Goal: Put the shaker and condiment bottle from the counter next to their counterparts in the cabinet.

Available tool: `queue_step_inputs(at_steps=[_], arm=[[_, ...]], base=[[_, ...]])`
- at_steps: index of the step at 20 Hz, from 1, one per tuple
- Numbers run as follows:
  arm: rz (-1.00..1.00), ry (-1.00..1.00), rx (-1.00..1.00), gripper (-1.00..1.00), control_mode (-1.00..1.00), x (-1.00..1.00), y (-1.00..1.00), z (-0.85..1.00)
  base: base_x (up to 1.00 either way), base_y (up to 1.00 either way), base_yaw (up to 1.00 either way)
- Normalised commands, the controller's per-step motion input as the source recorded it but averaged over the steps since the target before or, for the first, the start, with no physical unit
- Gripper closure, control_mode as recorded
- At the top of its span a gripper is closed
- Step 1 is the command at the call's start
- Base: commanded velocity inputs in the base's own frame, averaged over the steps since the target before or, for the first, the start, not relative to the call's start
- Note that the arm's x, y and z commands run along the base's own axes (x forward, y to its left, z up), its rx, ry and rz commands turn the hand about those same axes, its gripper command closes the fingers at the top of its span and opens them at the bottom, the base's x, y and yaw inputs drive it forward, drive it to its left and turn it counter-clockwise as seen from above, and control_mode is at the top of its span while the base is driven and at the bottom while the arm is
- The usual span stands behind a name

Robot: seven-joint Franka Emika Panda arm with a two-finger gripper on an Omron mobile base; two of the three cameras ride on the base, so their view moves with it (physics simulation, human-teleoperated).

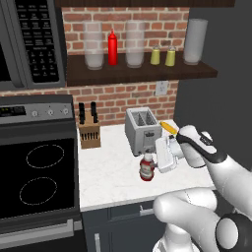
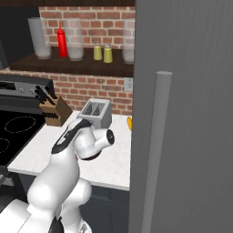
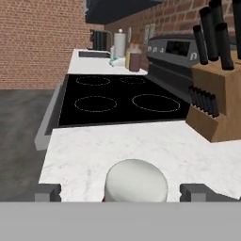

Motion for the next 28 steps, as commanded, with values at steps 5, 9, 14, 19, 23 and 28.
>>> queue_step_inputs(at_steps=[5, 9, 14, 19, 23, 28], arm=[[0.00, 0.00, 0.00, -1.00, -1.00, 0.00, 0.00, 0.00], [0.00, 0.00, 0.00, -1.00, -1.00, 0.00, 0.00, -0.15], [0.00, 0.00, 0.00, -1.00, -1.00, 0.00, 0.08, -0.30], [0.00, 0.00, 0.00, -1.00, -1.00, 0.00, 0.13, -0.16], [0.00, 0.00, 0.00, -1.00, -1.00, 0.00, 0.02, -0.02], [0.00, 0.00, 0.00, 1.00, -1.00, 0.00, 0.07, -0.05]], base=[[0.00, 0.00, 0.00], [0.00, 0.00, 0.00], [0.00, 0.00, 0.00], [0.00, 0.00, 0.00], [0.00, 0.00, 0.00], [0.00, 0.00, 0.00]])
